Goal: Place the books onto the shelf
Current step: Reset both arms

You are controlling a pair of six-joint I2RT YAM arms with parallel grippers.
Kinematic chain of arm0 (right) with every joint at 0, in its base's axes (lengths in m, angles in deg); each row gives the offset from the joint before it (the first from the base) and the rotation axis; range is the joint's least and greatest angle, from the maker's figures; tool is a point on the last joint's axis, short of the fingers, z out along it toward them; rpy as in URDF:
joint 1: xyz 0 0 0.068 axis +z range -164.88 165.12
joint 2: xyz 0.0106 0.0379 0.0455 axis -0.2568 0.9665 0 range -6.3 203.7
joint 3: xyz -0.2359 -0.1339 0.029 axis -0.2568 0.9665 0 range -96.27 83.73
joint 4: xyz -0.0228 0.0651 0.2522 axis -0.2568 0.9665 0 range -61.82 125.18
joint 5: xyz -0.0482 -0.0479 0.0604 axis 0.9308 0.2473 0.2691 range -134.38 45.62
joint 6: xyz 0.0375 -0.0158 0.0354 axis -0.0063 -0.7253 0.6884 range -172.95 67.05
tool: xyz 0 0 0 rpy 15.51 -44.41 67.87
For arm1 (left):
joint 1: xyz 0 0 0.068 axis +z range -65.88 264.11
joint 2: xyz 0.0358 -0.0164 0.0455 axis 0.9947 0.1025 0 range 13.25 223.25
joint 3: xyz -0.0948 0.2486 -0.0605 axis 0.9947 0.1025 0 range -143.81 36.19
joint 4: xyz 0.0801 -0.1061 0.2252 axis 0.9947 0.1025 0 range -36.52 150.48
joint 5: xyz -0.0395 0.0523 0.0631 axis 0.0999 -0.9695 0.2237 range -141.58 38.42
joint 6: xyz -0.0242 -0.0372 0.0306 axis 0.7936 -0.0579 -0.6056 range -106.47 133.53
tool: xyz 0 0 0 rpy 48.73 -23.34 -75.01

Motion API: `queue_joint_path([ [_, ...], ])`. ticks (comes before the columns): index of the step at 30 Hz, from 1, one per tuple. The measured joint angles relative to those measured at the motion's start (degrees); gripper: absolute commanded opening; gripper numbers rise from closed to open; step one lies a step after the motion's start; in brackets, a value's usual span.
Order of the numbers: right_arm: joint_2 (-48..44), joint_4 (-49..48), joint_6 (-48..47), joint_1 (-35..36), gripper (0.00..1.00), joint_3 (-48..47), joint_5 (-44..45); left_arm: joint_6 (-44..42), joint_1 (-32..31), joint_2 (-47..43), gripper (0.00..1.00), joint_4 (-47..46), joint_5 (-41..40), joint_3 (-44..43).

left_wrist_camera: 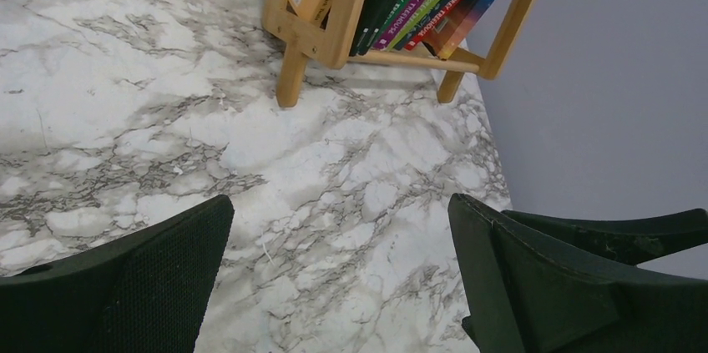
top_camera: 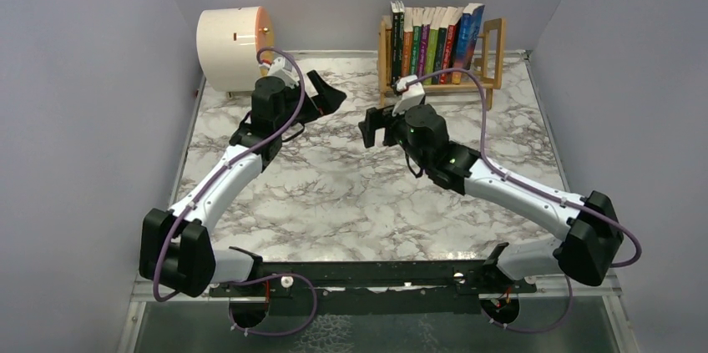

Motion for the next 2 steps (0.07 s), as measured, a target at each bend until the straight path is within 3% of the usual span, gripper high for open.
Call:
queue_joint_path([
  [2,0.3,0.0,0.0,0.0,1.00,0.0,0.0,0.0,0.0,0.0,0.99,-0.9,0.2,0.4],
])
